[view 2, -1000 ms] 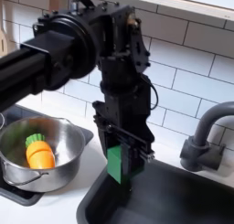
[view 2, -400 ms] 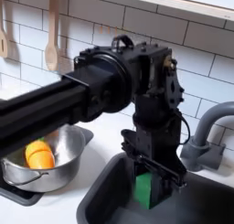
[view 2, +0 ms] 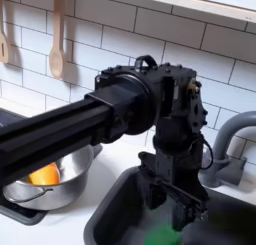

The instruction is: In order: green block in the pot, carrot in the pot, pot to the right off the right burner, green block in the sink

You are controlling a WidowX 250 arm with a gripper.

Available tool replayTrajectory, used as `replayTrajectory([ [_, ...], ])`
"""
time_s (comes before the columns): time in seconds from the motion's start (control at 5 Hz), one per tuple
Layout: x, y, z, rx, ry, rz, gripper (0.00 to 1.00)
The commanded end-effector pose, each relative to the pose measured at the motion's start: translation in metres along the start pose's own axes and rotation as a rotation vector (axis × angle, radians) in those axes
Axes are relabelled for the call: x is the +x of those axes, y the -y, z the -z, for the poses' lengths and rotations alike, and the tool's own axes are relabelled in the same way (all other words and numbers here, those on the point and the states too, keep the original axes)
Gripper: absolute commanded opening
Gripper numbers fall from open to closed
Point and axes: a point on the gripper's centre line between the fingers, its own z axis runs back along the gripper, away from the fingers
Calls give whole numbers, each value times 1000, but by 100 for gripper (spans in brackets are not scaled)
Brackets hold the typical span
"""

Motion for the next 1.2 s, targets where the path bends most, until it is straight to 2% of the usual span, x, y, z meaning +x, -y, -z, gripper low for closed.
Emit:
replayTrajectory([
  [0.0, -2, -9, -17, 48, 13, -47, 100],
  [0.2, -9, -22, -22, 100, -13, -139, 100],
  [0.4, -19, -34, -34, 152, -32, -234, 100],
  [0.6, -25, -46, -50, 200, -12, -305, 100],
  [1.0, -36, -58, -59, 251, 4, -388, 100],
])
